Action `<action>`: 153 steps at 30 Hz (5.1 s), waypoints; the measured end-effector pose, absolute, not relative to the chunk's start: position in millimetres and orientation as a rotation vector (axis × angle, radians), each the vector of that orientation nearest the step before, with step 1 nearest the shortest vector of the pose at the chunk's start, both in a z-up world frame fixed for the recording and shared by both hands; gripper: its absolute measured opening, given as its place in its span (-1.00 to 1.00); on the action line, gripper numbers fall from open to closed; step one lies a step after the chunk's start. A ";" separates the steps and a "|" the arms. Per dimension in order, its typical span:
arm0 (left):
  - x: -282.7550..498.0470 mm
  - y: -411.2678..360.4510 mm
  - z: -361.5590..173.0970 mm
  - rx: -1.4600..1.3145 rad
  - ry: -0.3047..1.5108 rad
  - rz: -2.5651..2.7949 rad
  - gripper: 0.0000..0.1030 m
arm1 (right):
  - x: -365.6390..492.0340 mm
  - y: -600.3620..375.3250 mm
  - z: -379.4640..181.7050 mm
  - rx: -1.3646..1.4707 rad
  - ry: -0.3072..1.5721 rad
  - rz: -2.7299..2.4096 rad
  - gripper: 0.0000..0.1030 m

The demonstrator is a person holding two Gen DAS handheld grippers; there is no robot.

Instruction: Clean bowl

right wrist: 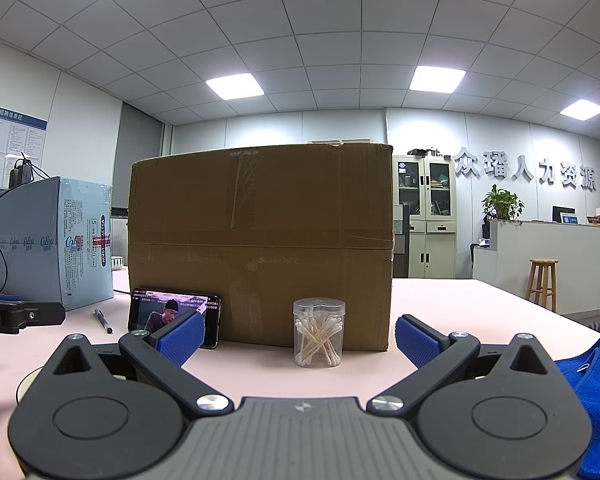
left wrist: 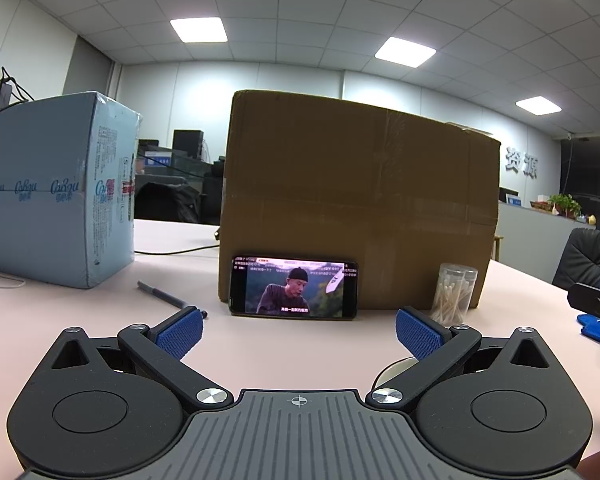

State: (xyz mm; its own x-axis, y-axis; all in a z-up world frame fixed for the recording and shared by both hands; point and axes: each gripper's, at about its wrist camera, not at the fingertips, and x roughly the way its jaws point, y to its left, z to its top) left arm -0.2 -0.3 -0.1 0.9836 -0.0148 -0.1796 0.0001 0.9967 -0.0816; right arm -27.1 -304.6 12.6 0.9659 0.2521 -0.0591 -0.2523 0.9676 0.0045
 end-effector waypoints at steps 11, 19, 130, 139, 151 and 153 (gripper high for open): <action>-2.9 -3.0 -1.6 -0.076 0.176 -0.008 1.00 | -27.3 -305.0 12.7 -0.001 0.061 0.256 1.00; -2.7 -3.5 -1.7 -0.075 0.175 -0.008 1.00 | -25.7 -306.0 11.4 0.003 0.068 0.259 1.00; -15.8 -8.4 2.5 -0.026 0.097 -0.001 1.00 | -7.5 -307.7 7.7 0.034 0.193 0.229 1.00; -15.4 -9.0 2.4 -0.013 0.126 -0.008 1.00 | -8.9 -304.5 7.9 0.019 0.190 0.217 1.00; -20.6 -16.5 3.6 0.038 0.116 -0.046 1.00 | -6.6 -307.2 9.7 0.009 0.245 0.294 0.98; -20.7 -18.1 4.3 0.046 0.133 -0.064 1.00 | -7.7 -307.5 10.0 -0.017 0.253 0.335 0.97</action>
State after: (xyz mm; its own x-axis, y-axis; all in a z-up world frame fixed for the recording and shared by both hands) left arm -20.7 -18.1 4.3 0.9892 -0.0603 -0.1337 0.0664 0.9969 0.0416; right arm -7.7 -307.5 10.0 0.9133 0.3229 -0.2481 -0.3273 0.9446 0.0247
